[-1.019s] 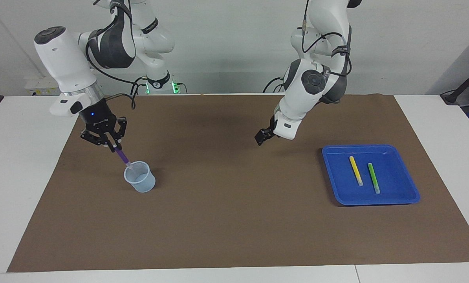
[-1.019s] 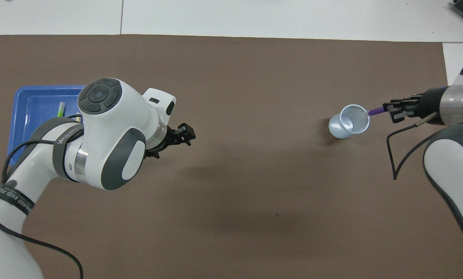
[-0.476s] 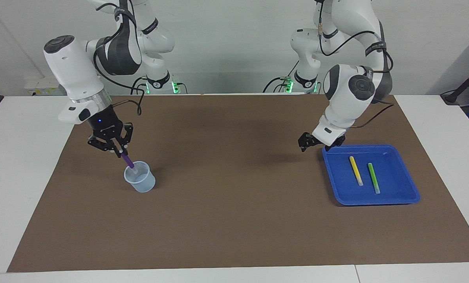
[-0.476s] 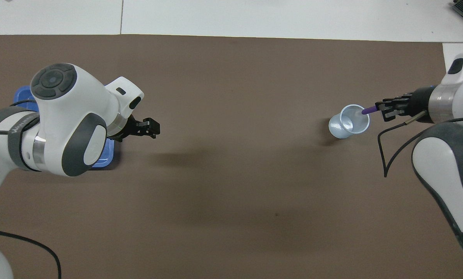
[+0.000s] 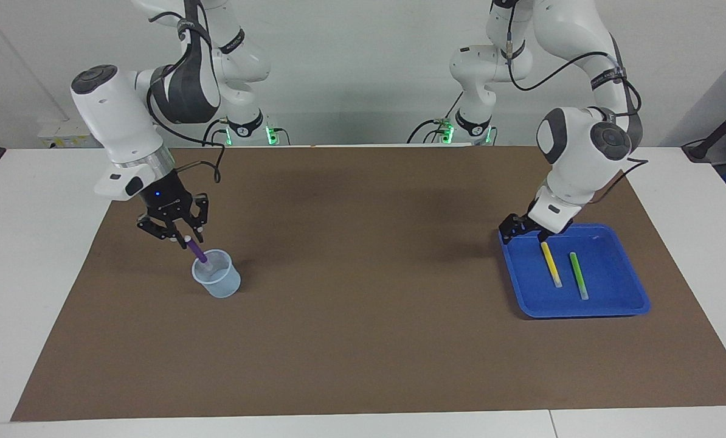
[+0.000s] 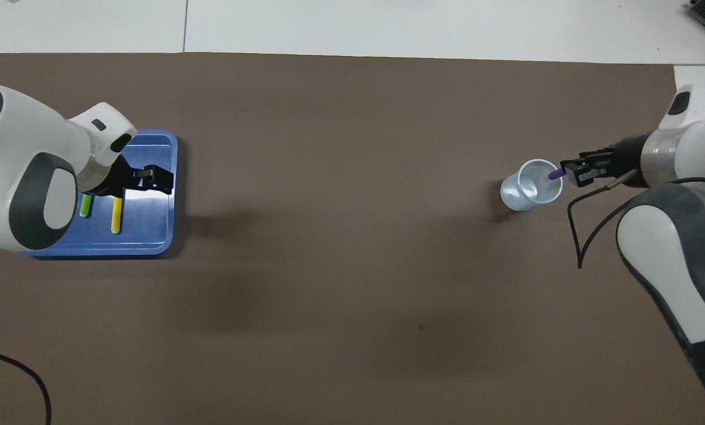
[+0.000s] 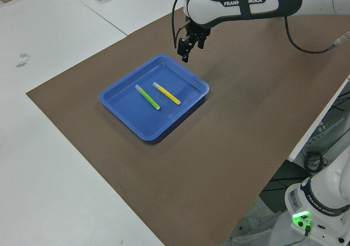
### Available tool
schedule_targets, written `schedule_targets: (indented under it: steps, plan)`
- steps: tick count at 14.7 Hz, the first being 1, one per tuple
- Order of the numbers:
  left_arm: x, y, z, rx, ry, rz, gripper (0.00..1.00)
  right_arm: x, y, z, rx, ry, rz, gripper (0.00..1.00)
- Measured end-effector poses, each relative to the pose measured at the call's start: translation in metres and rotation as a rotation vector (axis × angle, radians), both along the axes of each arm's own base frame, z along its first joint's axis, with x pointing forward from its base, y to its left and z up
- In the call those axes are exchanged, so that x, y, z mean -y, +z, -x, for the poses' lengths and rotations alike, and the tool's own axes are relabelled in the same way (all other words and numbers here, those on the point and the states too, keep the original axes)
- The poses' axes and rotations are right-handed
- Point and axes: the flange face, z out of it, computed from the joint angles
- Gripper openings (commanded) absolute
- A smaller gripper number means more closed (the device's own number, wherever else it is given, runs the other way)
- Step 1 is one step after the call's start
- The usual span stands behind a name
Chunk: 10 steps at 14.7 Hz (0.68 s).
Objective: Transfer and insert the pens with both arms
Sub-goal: 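Insert the purple pen into the cup while the left gripper returns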
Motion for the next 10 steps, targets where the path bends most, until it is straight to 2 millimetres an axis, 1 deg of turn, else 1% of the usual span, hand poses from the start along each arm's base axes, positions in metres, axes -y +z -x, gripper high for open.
schedule_targets:
  steps: [1, 2, 3, 6, 10]
  plan:
    - [-0.016, -0.009, -0.004, 0.001, 0.006, 0.001, 0.97, 0.0, 0.0, 0.0, -0.001, -0.011, -0.003, 1.0]
    - [-0.027, -0.016, -0.007, 0.001, 0.013, 0.001, 0.97, 0.0, 0.0, 0.0, -0.003, -0.021, -0.005, 1.0]
    - [-0.033, -0.021, -0.009, 0.001, 0.02, 0.002, 0.97, 0.0, 0.0, 0.0, -0.003, -0.025, -0.006, 1.0]
    - [-0.039, -0.027, -0.013, 0.017, 0.018, -0.006, 0.97, 0.0, 0.001, 0.0, -0.001, -0.029, -0.007, 1.0]
    - [-0.046, -0.041, -0.018, 0.024, 0.01, -0.012, 0.96, 0.0, 0.002, -0.001, 0.003, -0.029, -0.007, 1.0]
